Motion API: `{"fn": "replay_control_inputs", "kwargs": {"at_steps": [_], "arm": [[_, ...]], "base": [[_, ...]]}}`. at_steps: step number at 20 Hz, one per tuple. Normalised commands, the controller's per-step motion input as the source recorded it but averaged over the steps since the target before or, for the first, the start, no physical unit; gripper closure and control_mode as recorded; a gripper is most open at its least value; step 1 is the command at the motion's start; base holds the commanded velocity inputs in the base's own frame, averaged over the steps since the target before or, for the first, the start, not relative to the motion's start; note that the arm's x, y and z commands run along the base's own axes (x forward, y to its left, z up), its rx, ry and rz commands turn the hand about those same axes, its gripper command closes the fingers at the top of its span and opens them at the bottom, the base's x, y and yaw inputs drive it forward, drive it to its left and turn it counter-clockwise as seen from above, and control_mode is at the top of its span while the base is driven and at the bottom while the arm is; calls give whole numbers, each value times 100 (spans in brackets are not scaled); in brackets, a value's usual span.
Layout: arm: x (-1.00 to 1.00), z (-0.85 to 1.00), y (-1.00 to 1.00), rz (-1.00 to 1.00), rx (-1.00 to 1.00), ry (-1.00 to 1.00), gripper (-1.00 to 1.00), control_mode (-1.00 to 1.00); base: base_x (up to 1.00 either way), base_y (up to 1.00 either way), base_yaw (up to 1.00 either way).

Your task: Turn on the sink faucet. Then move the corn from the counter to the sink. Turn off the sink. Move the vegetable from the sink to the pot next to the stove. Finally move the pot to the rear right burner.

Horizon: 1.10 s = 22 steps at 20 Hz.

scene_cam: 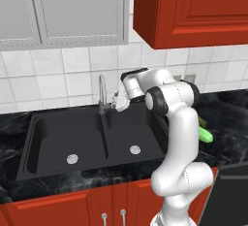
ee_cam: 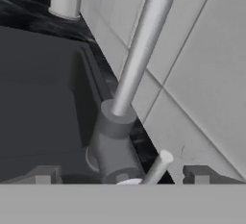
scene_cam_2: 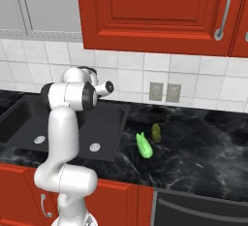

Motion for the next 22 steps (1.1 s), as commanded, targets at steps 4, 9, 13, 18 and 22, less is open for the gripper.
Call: {"fn": "replay_control_inputs", "kwargs": {"at_steps": [4, 9, 13, 18, 22], "arm": [[22, -6, 11, 1, 0, 6, -100, -100], [26, -6, 3, 2, 1, 3, -100, -100], [24, -7, 0, 4, 2, 0, -100, -100], [22, -7, 6, 2, 1, 3, -100, -100], [10, -14, 24, 0, 0, 3, -100, -100]], "base": [[0, 0, 0], [0, 0, 0], [0, 0, 0], [0, 0, 0], [0, 0, 0]]}}
